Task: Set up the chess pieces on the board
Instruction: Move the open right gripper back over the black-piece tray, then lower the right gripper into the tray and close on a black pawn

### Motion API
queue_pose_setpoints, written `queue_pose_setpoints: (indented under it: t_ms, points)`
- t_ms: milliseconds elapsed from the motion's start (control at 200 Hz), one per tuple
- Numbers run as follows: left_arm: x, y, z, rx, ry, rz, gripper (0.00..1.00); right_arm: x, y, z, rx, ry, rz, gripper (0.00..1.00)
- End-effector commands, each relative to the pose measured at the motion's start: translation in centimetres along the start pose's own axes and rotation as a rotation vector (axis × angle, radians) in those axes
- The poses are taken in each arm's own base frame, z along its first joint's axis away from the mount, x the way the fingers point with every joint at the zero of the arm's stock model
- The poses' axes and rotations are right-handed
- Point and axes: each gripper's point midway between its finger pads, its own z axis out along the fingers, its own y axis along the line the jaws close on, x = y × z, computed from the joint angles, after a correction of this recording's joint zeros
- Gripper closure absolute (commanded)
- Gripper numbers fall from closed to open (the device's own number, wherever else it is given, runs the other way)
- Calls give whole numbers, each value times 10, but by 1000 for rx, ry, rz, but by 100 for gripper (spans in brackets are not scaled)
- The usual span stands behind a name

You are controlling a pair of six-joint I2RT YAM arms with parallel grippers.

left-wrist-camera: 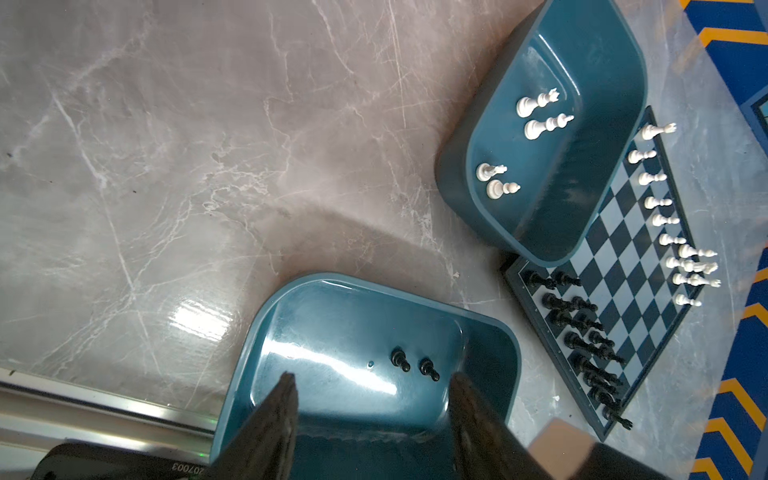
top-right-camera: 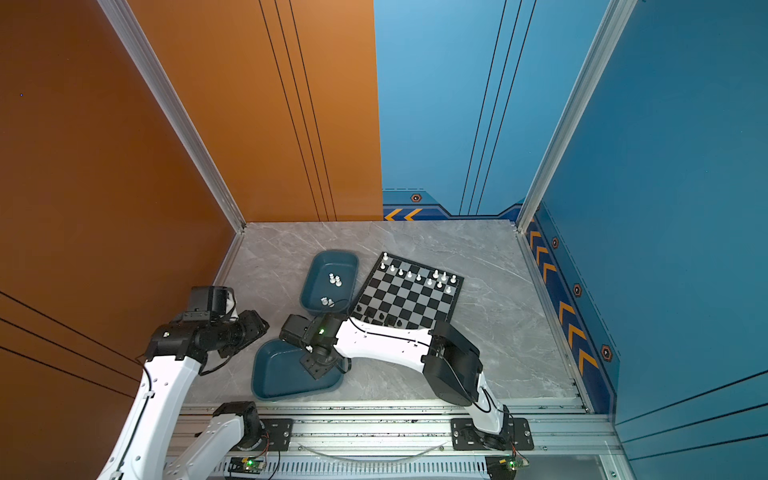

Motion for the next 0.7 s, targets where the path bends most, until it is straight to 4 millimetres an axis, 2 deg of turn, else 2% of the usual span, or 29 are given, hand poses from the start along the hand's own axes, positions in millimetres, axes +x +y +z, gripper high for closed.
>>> queue_pose_setpoints:
  t_ms: [0, 140, 245, 255, 280, 691]
  points:
    - [11, 1, 4, 13, 29, 2, 41, 4, -9, 2, 50, 20, 22, 69]
    - [9, 2, 3, 8, 16, -4, 40, 4, -13, 9, 62, 31, 12, 66]
    - [3, 0, 2, 13, 1, -8, 40, 1, -17, 9, 60, 27, 18, 58]
    - [2, 0, 2, 13, 0, -9, 40, 4, -18, 18, 67, 46, 18, 58]
    - [1, -1, 2, 14, 0, -8, 40, 4, -19, 22, 68, 51, 17, 57]
    - [-21, -11, 2, 20, -10, -7, 40, -7, -19, 40, 27, 58, 14, 67]
